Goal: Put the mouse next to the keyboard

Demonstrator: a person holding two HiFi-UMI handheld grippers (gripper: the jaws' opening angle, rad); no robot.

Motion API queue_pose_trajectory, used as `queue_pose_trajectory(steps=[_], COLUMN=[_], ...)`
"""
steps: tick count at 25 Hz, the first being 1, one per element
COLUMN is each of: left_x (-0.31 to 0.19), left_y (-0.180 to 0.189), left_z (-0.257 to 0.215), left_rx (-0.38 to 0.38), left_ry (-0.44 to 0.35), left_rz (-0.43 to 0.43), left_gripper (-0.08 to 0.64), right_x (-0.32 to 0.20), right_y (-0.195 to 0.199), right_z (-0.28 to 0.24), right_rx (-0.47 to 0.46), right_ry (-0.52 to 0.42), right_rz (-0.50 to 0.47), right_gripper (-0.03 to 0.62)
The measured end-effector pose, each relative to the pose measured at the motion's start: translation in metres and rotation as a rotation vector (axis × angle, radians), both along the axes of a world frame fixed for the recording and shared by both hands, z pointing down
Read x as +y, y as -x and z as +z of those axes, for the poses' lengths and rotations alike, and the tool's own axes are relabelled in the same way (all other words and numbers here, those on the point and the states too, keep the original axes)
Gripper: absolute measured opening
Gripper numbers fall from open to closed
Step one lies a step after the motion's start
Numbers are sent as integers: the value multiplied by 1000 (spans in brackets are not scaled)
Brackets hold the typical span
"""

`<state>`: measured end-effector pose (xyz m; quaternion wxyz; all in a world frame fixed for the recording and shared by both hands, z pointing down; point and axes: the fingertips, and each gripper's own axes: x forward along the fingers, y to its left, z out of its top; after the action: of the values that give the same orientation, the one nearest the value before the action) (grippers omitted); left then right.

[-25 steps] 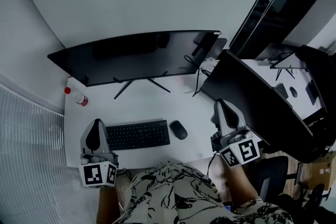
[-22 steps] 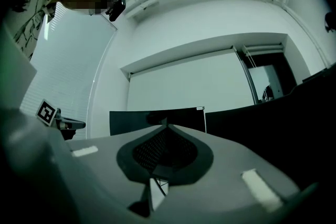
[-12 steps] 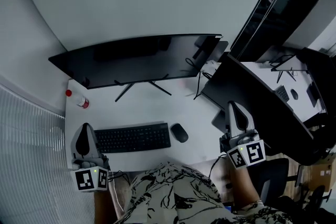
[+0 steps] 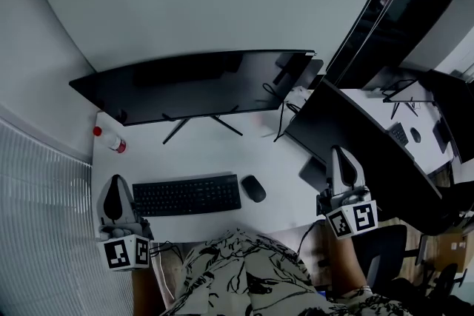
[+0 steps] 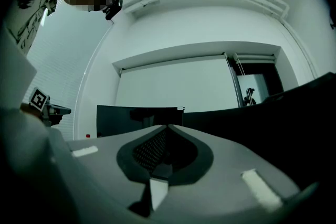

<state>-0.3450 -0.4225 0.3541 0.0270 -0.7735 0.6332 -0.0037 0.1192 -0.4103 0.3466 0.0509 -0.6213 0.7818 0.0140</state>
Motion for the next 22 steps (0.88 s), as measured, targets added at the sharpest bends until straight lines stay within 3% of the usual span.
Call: queue_pose_trajectory(steps=[22], left_x=[3], left_y=[-16], left_z=[11], left_rx=[19], left_ry=[22], left_rz=[7], left_gripper=[-2], right_x=[0], right_y=[3], right_z=[23], right_rx=[15], right_ry=[62], right_rz=[8], right_gripper=[5])
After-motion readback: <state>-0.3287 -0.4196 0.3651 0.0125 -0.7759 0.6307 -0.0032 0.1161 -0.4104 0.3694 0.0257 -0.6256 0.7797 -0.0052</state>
